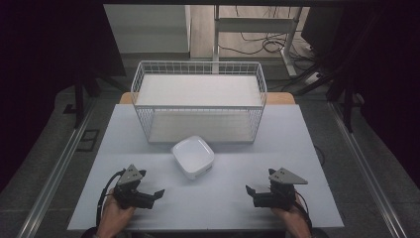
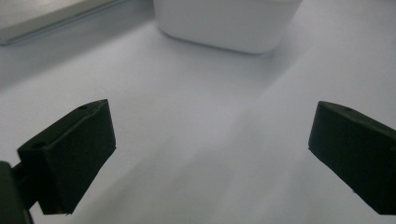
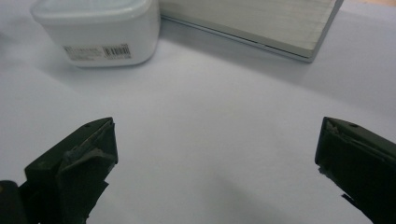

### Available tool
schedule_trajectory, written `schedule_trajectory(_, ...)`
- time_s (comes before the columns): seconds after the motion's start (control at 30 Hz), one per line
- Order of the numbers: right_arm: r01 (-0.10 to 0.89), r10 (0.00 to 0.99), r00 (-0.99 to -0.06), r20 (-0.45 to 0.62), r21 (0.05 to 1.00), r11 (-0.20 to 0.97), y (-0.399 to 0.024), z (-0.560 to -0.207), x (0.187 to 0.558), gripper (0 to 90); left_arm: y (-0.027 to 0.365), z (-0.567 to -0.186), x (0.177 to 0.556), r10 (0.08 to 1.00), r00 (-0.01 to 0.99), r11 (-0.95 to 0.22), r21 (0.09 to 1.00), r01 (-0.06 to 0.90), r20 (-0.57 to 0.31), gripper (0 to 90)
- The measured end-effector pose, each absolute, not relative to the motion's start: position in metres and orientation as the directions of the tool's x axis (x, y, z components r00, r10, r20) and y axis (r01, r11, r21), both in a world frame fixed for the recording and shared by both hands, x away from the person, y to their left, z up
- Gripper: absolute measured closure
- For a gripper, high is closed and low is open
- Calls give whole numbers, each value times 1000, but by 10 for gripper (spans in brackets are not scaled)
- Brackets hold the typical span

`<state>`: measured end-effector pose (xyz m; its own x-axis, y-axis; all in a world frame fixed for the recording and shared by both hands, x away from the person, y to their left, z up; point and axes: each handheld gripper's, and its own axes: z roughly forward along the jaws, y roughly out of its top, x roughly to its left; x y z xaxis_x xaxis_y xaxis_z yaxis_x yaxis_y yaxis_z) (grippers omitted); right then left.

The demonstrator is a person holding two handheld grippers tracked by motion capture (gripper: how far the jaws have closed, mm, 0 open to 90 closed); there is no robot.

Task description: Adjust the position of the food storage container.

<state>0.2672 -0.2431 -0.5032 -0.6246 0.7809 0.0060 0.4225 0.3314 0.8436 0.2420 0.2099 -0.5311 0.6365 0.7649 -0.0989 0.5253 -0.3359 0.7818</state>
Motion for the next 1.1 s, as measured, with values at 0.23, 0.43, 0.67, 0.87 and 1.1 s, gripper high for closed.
schedule_trajectory(0.23, 443, 782, -623, 28, 837, 323, -246, -504, 269, 0, 212, -529, 242, 767, 631, -313, 787, 531, -121, 33)
schedule_trajectory(0.43, 419, 770, -638, 13, 845, 333, -242, -503, 267, 0, 208, -529, 244, 755, 642, -330, 770, 546, -132, 36)
schedule_trajectory(0.67, 427, 761, -648, 20, 837, 342, -242, -504, 267, 0, 208, -527, 246, 751, 642, -324, 758, 566, -159, 18)
schedule_trajectory(0.87, 426, 746, -666, 30, 836, 347, -238, -500, 270, 0, 210, -523, 250, 766, 628, -326, 759, 564, -138, 71)
schedule_trajectory(1.1, 418, 727, -687, 12, 825, 381, -226, -496, 273, 0, 212, -519, 262, 772, 621, -323, 759, 565, -133, 179)
